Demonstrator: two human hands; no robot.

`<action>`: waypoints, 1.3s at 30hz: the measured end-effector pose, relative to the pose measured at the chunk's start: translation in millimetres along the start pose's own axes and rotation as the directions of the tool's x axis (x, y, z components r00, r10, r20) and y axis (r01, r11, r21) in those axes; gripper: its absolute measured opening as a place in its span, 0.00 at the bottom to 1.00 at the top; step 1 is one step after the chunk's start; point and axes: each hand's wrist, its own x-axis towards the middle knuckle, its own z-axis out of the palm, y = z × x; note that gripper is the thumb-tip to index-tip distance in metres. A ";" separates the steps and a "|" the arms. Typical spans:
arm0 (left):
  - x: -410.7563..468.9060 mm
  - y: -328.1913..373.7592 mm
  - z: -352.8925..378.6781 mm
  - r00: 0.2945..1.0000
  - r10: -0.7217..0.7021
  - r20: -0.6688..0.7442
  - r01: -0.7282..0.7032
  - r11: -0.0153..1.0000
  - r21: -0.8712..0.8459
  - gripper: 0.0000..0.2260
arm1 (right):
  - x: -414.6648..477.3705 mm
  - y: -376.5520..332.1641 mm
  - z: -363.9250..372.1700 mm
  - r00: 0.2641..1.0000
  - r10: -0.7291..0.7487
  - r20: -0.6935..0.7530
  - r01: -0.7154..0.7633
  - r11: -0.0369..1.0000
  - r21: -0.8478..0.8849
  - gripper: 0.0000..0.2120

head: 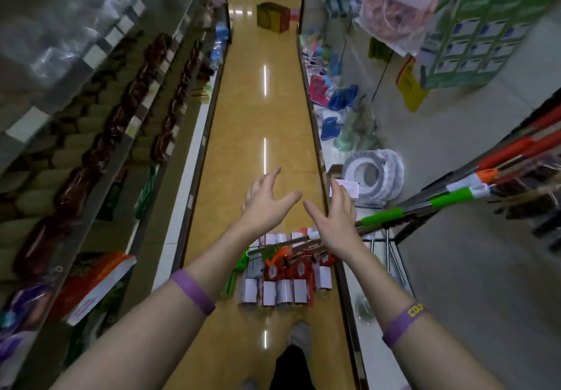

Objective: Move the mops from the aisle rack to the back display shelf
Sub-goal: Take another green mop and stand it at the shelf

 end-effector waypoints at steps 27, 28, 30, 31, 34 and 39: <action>278.2 -38.4 251.1 0.804 -0.246 0.542 0.333 0.941 -0.067 0.23 | 212.7 237.7 22.1 0.629 0.775 0.063 -0.548 0.385 0.743 0.29; 282.7 -40.7 264.3 0.784 -0.245 0.571 0.332 0.942 -0.051 0.23 | 214.6 248.4 22.6 0.587 0.808 0.045 -0.543 0.352 0.763 0.29; 290.0 -44.1 290.9 0.736 -0.233 0.636 0.308 0.951 -0.008 0.23 | 218.0 267.0 22.6 0.505 0.863 -0.017 -0.523 0.321 0.789 0.26; 292.4 -45.0 303.7 0.714 -0.218 0.665 0.285 0.959 0.009 0.23 | 219.4 275.1 22.1 0.466 0.883 -0.054 -0.505 0.315 0.804 0.22; 297.6 -42.7 338.3 0.645 -0.139 0.752 0.175 0.984 0.032 0.22 | 225.1 290.7 17.0 0.376 0.919 -0.119 -0.457 0.295 0.839 0.14; 295.2 -25.6 372.7 0.572 -0.125 0.811 0.203 0.979 0.008 0.23 | 228.0 300.0 5.8 0.390 0.914 -0.112 -0.388 0.273 0.880 0.20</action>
